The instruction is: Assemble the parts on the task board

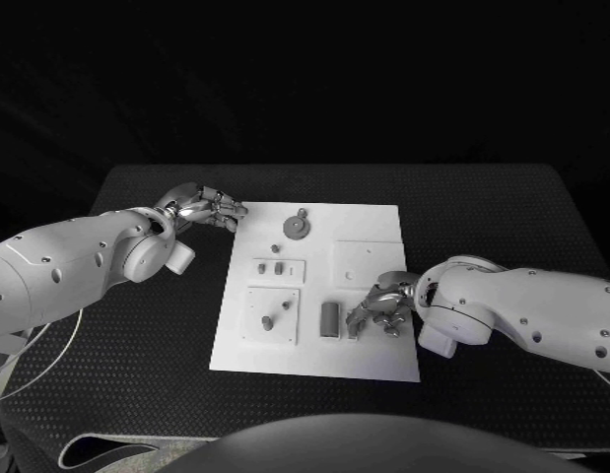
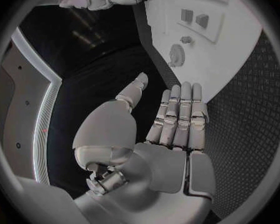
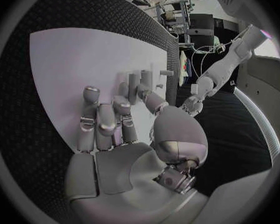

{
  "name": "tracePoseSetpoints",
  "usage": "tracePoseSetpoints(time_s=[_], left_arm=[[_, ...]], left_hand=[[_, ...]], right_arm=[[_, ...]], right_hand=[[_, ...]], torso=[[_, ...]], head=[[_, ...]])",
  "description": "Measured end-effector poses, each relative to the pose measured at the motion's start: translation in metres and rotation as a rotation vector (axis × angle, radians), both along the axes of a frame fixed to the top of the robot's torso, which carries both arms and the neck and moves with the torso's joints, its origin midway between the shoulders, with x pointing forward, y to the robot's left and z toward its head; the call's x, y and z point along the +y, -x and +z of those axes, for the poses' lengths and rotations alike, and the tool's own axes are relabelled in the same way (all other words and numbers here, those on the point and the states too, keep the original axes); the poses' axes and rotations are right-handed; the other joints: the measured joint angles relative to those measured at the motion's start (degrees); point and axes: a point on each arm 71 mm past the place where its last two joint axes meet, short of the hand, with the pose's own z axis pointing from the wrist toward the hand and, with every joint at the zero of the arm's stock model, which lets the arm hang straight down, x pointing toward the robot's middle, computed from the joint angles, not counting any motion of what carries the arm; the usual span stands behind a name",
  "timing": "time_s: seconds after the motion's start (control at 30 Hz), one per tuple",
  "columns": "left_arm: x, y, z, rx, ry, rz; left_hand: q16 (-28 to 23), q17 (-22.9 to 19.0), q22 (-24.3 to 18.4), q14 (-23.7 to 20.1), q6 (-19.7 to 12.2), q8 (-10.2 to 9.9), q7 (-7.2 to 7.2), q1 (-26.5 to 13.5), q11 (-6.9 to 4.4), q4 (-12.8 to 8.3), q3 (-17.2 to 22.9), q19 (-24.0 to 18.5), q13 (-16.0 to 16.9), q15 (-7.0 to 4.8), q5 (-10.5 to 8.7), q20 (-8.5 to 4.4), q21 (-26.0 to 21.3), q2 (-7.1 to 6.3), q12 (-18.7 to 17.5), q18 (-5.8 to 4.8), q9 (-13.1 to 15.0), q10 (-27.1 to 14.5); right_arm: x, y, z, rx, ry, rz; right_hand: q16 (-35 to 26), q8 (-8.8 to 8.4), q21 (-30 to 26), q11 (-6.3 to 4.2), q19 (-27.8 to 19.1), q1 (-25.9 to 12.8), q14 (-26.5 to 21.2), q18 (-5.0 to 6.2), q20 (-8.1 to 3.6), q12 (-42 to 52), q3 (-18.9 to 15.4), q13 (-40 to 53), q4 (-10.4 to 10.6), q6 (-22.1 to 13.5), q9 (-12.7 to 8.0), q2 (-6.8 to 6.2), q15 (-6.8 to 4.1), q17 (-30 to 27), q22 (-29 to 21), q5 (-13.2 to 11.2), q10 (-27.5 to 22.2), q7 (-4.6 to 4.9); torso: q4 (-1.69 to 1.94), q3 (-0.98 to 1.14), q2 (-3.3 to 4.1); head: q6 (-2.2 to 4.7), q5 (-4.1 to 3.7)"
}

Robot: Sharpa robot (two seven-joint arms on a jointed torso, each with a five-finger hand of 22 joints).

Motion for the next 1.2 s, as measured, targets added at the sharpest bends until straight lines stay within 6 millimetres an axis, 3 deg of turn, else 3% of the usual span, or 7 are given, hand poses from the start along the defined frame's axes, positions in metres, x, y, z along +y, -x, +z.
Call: tracePoseSetpoints(time_s=[0.3,0.4,0.73,1.2], left_arm=[[0.0,0.0001,0.0,0.0,0.0,0.0],[0.0001,0.0001,-0.0001,0.001,0.0,0.0],[0.0001,0.0002,-0.0001,0.001,0.0,-0.001],[0.0,0.0002,-0.0002,0.002,0.0,-0.001]], left_hand=[[0.0,0.05,0.0,0.0,0.0,0.0,0.0,0.0,0.0,0.0,0.0,0.0,0.0,0.0,0.0,0.0,0.0,0.0,0.0,0.0,-0.05,0.0],[0.0,0.05,0.0,0.0,0.0,0.0,0.0,0.0,0.0,0.0,0.0,0.0,0.0,0.0,0.0,0.0,0.0,0.0,0.0,0.0,-0.05,0.0],[0.0,0.04,-0.04,0.0,0.0,0.0,0.0,0.0,0.0,0.0,0.0,0.0,0.0,0.0,0.0,0.0,0.0,0.0,0.0,0.0,-0.05,0.0],[0.0,0.09,-0.04,0.0,0.0,0.0,0.0,0.0,0.0,0.0,0.0,0.0,0.0,0.0,0.0,0.0,0.0,0.0,0.0,0.0,-0.04,0.0]], right_arm=[[-0.0001,-0.0002,0.0001,0.0,0.001,0.003],[-0.0001,-0.0003,0.0001,-0.001,0.002,0.006],[0.0002,-0.0004,0.0002,-0.01,0.016,0.033],[0.0009,-0.0002,-0.0001,-0.017,0.026,0.047]], right_hand=[[0.0,-0.03,-0.21,0.2,0.0,-0.21,0.0,0.0,0.0,0.0,0.39,0.01,0.23,0.0,-0.02,-0.21,0.02,-0.14,0.0,0.0,-0.2,0.0],[0.0,-0.03,-0.21,0.2,0.0,0.56,0.0,0.0,0.0,0.0,0.87,0.01,-0.25,0.0,-0.02,0.56,0.03,-0.14,0.0,0.0,-0.2,0.0],[0.0,-0.04,-0.21,0.21,-0.01,1.82,-0.39,0.0,0.01,0.0,0.87,0.01,-0.25,0.0,-0.44,-0.44,-0.04,-0.33,0.0,0.0,-0.21,0.0],[0.01,-0.07,-0.21,0.3,-0.01,1.86,-0.5,0.01,0.02,0.0,0.61,0.02,0.02,-0.08,-0.44,-0.85,0.06,-0.45,0.0,0.0,-0.31,0.08]], torso=[[0.0,0.0,0.0],[0.0,0.0,0.0],[0.01,0.0,-0.01],[0.02,0.0,-0.01]], head=[[-0.05,-0.03],[-0.07,-0.03],[-0.18,0.04],[-0.18,0.14]])
